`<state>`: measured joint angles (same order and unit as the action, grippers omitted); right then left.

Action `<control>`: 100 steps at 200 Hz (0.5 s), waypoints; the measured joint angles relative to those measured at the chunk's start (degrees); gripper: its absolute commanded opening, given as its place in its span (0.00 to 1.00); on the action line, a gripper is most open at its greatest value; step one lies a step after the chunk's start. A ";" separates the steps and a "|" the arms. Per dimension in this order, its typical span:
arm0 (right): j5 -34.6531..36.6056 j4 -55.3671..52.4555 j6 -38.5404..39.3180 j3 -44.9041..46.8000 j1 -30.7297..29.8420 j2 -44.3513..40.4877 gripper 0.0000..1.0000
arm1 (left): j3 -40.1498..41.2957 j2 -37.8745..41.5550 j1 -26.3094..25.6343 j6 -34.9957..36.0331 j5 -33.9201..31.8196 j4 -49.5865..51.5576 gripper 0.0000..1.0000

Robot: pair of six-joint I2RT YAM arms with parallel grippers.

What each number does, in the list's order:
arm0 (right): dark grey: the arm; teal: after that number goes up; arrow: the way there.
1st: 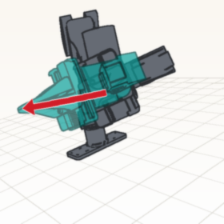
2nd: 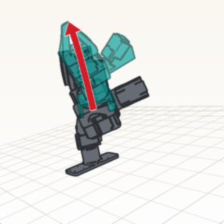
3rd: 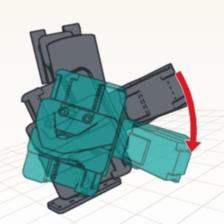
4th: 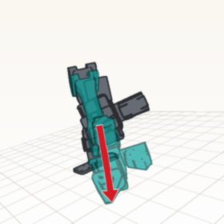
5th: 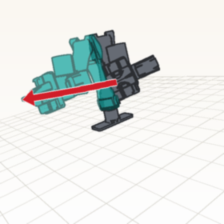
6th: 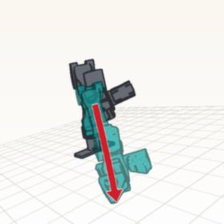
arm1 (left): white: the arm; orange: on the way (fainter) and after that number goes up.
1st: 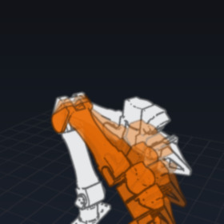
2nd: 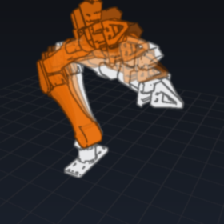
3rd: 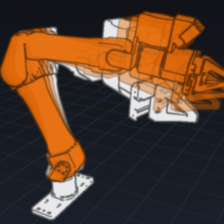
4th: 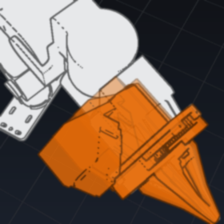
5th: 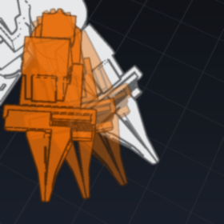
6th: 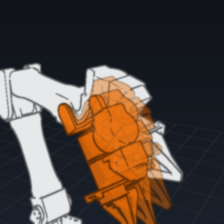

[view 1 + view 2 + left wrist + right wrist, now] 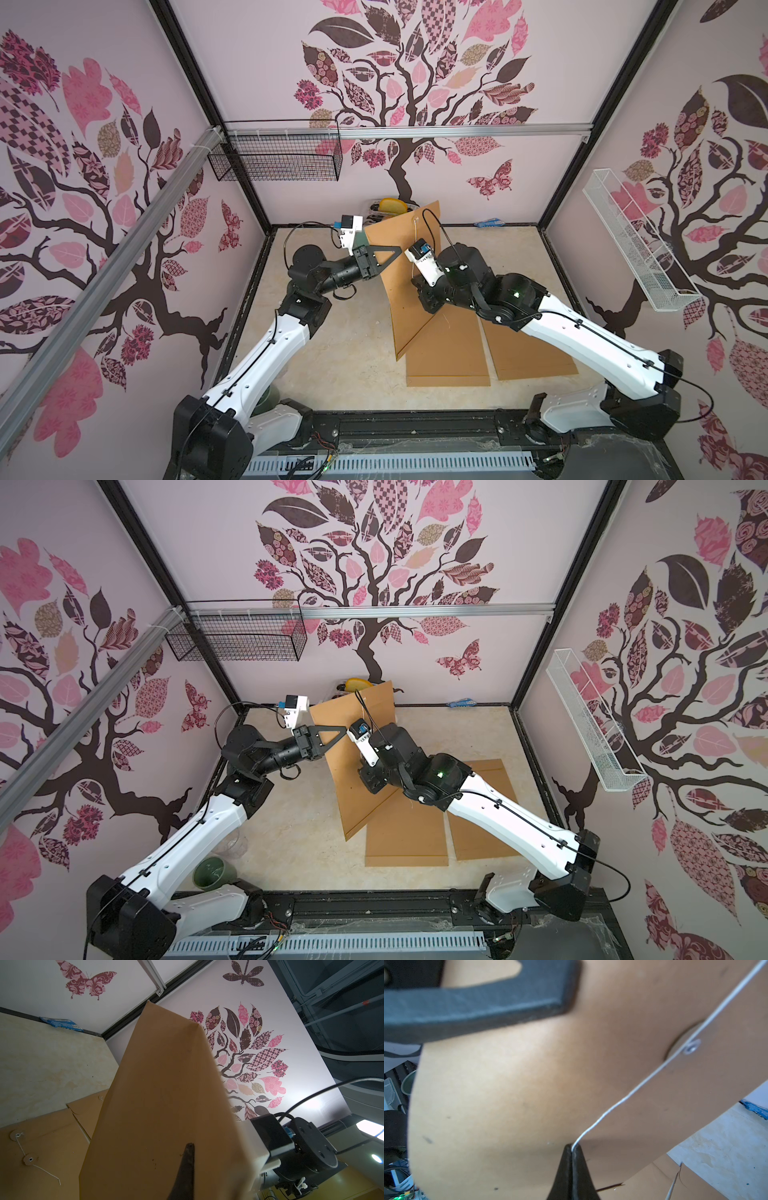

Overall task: Close the mouth of the file bag
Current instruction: Close the file bag.

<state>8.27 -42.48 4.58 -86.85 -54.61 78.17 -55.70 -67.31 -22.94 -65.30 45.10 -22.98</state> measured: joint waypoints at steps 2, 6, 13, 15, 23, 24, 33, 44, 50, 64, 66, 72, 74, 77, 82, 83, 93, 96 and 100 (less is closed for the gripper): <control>-0.04 0.00 0.07 0.00 -0.04 0.00 0.00 | 0.00 0.00 0.00 0.00 -0.02 0.00 0.00; -0.07 0.00 0.24 0.00 -0.20 0.00 0.00 | 0.00 -0.02 0.02 0.00 -0.04 0.00 0.00; -0.09 0.00 0.44 0.00 -0.48 0.00 0.00 | 0.00 -0.04 0.02 0.00 -0.07 0.00 0.00; -0.11 0.00 0.50 0.00 -0.57 0.00 0.00 | 0.00 -0.07 0.00 0.00 -0.07 0.00 0.00; -0.13 0.00 0.63 0.00 -0.87 0.00 0.00 | 0.00 -0.11 0.00 -0.02 -0.04 -0.02 0.00; -0.13 0.00 0.63 0.00 -0.92 0.00 0.00 | 0.00 -0.13 0.00 -0.02 -0.04 -0.02 0.00; -0.17 0.00 0.63 0.00 -1.16 0.00 0.00 | 0.00 -0.22 0.00 -0.04 0.02 0.00 0.00; -0.15 0.04 0.63 0.00 -1.27 -0.04 0.00 | 0.00 -0.35 0.00 -0.13 0.02 -0.02 0.00; -0.11 0.04 0.63 0.02 -1.27 -0.04 0.00 | 0.00 -0.44 0.00 -0.26 0.02 -0.04 0.00; -0.04 0.35 0.63 0.31 -1.25 -0.15 0.00 | 0.00 -0.48 0.00 -0.83 0.09 -0.37 0.00; -0.02 0.44 0.63 0.42 -1.25 -0.22 0.00 | 0.00 -0.48 0.00 -0.90 0.11 -0.48 0.00; 0.11 0.68 0.63 0.74 -1.25 -0.39 0.00 | 0.00 -0.48 0.00 -1.40 0.28 -0.98 0.00; 0.13 0.74 0.63 0.81 -1.25 -0.46 0.00 | 0.00 -0.48 0.00 -1.64 0.35 -1.05 0.00; 0.17 0.83 0.63 0.96 -1.22 -0.50 0.00 | 0.00 -0.50 0.00 -1.99 0.44 -1.42 0.00; 0.07 1.16 0.63 1.25 -1.09 -0.68 0.00 | 0.04 -0.52 0.00 -2.49 0.61 -1.92 0.00; 0.04 1.20 0.61 1.29 -1.07 -0.70 0.00 | 0.07 -0.52 0.00 -2.78 0.66 -2.16 0.00; -0.76 1.75 0.39 1.70 -0.44 -0.90 0.00 | 0.42 -0.63 0.00 -4.24 1.05 -4.04 0.00; -1.09 1.92 0.17 1.81 -0.15 -0.98 0.00 | 0.52 -0.70 0.00 -4.76 1.11 -4.61 0.00; -1.64 2.19 0.00 1.97 0.26 -1.03 0.00 | 0.66 -0.79 0.00 -5.46 1.27 -5.42 0.00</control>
<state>6.63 -40.29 4.58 -84.88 -54.35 77.14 -55.05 -68.10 -22.94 -70.76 46.37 -28.40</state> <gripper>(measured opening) 0.044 0.040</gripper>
